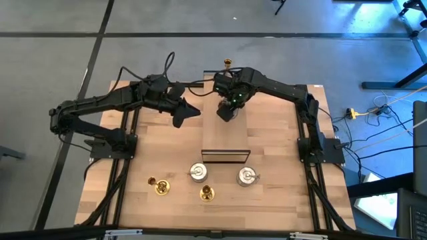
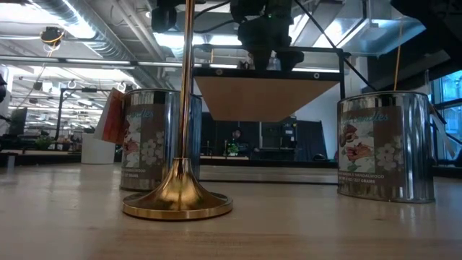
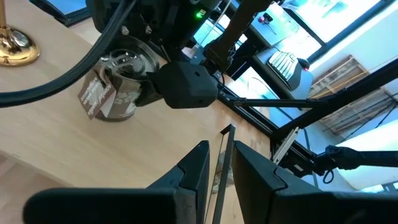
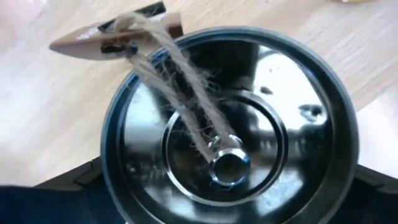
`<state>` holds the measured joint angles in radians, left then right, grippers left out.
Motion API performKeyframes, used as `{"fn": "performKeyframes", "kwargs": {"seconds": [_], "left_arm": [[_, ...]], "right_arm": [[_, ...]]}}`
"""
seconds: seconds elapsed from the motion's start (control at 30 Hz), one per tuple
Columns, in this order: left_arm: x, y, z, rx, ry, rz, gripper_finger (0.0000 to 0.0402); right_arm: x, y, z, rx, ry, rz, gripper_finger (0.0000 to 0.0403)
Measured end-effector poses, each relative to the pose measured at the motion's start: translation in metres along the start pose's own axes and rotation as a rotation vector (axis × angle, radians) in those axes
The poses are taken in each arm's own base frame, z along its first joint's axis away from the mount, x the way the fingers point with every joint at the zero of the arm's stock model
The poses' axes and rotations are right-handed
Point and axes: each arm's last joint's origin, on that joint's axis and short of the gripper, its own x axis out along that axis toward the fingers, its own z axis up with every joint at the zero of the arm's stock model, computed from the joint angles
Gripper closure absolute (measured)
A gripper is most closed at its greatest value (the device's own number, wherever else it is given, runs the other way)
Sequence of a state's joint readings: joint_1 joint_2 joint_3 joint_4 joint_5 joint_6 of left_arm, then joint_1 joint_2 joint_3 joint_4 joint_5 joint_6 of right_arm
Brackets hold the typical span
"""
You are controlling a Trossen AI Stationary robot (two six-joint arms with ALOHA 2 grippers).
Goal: Pick & Place candle stick holders
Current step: Put the bottom silver scented candle on the shelf
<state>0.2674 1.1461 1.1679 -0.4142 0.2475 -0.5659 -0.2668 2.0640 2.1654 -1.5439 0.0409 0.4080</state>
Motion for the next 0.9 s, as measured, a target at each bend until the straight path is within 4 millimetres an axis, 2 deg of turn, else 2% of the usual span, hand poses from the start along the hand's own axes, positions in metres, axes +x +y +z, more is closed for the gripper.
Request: {"fn": "performKeyframes", "kwargs": {"seconds": [0.4,0.9], "left_arm": [[0.0004,-0.0013,-0.0009,0.005,0.002,-0.002,0.0341],[0.0004,-0.0014,-0.0009,0.005,0.003,-0.003,0.0343]], "right_arm": [[0.0,0.0025,0.0034,-0.092,-0.043,0.005,0.0052],[-0.0001,0.0028,0.0033,-0.025,-0.059,-0.031,0.0053]]}}
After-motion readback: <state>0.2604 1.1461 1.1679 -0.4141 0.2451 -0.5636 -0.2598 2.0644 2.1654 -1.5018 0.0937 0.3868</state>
